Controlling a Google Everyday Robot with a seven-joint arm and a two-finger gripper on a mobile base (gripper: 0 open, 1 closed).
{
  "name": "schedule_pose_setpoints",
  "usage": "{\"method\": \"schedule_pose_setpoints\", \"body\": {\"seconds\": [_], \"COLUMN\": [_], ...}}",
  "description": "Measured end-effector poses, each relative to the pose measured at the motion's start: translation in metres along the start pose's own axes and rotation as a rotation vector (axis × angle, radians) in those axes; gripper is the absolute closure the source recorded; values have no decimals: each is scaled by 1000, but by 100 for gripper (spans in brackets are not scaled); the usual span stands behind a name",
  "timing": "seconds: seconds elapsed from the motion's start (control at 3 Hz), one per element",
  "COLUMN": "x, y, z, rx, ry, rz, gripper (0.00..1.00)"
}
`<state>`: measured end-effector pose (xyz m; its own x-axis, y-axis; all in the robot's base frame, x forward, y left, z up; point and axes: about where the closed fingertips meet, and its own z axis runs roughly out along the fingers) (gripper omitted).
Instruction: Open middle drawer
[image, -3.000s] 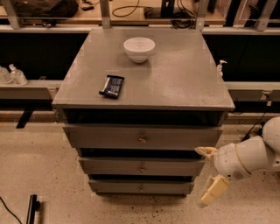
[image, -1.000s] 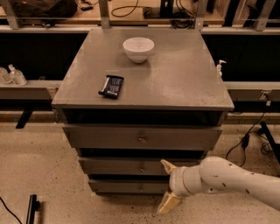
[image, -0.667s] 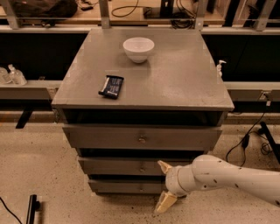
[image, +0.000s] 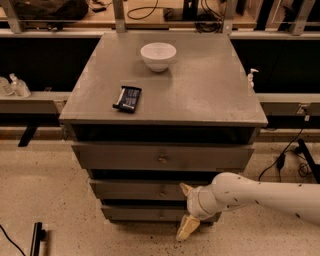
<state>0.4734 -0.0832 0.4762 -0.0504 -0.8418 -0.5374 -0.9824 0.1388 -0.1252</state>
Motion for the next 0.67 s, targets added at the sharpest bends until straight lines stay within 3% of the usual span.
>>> {"method": "schedule_pose_setpoints", "body": {"seconds": [0.67], "x": [21], "y": [-35], "z": [12], "rx": [-1], "ry": [53], "rz": [30], "gripper": [0]}}
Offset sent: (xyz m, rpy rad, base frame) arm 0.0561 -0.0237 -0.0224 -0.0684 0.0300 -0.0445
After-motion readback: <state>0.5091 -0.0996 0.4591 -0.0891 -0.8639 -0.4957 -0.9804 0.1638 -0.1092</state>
